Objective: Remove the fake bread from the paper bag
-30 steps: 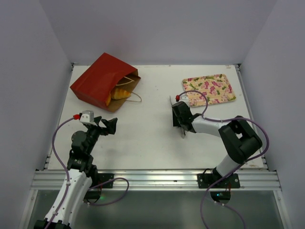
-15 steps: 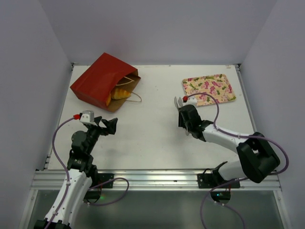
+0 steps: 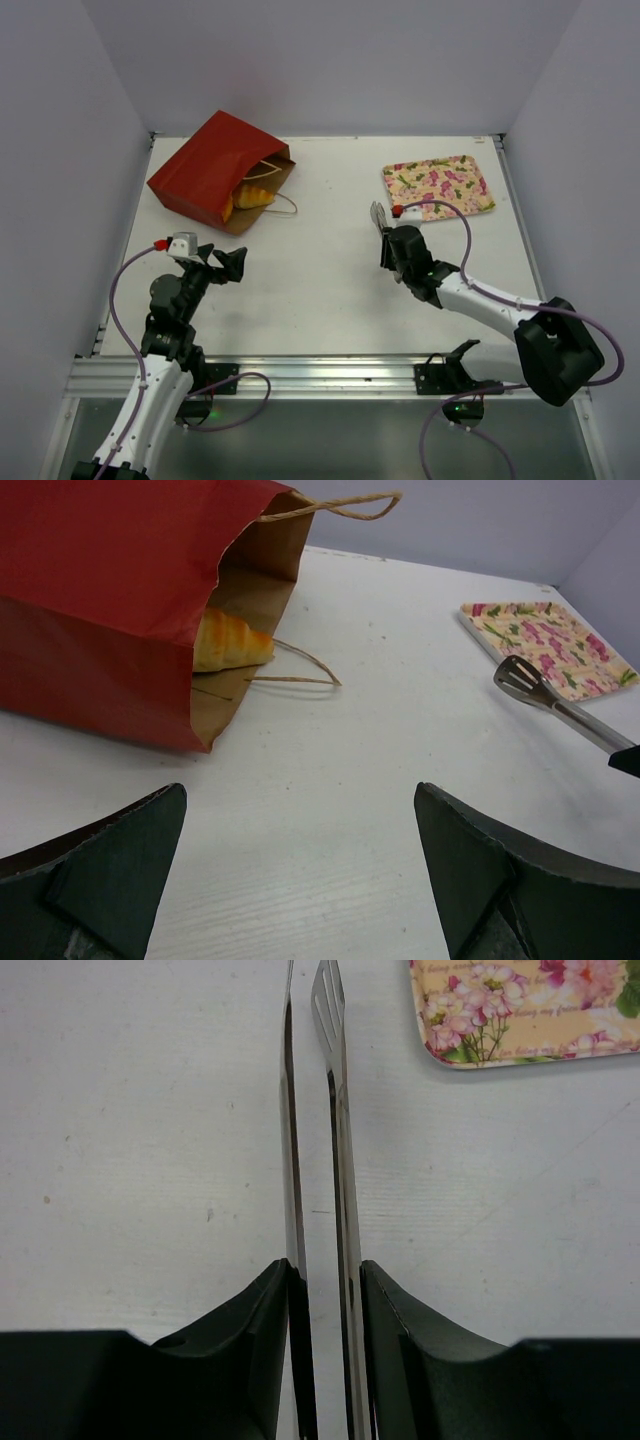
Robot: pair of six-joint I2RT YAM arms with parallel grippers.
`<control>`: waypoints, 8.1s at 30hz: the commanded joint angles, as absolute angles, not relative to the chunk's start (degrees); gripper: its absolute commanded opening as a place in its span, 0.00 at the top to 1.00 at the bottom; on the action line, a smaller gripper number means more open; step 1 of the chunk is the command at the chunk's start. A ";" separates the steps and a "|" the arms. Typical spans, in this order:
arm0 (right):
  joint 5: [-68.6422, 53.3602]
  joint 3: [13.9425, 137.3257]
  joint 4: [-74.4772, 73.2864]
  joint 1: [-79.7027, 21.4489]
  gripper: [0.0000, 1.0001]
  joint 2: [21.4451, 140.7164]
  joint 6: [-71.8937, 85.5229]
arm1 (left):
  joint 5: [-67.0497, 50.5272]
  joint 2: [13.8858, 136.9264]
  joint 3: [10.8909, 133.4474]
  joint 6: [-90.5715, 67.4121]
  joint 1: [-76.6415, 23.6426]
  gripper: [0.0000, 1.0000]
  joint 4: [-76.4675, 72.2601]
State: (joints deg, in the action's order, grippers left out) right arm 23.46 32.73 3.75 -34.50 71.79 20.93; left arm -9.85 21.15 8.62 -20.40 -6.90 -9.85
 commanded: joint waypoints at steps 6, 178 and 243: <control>25.48 34.80 5.45 -35.24 0.64 73.64 20.30 | -10.81 20.83 8.53 -20.39 -7.03 0.00 -12.13; -9.93 76.48 -9.23 -36.83 0.55 101.17 18.28 | -7.91 28.03 14.30 -24.69 -7.03 0.00 -10.90; -7.03 54.93 7.29 -33.31 0.56 89.38 17.40 | 24.42 95.80 83.05 21.35 -29.79 0.09 15.20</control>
State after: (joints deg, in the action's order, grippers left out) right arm -8.23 54.83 4.38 -33.32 90.52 17.93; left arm 21.15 94.83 79.61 18.44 -29.19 17.37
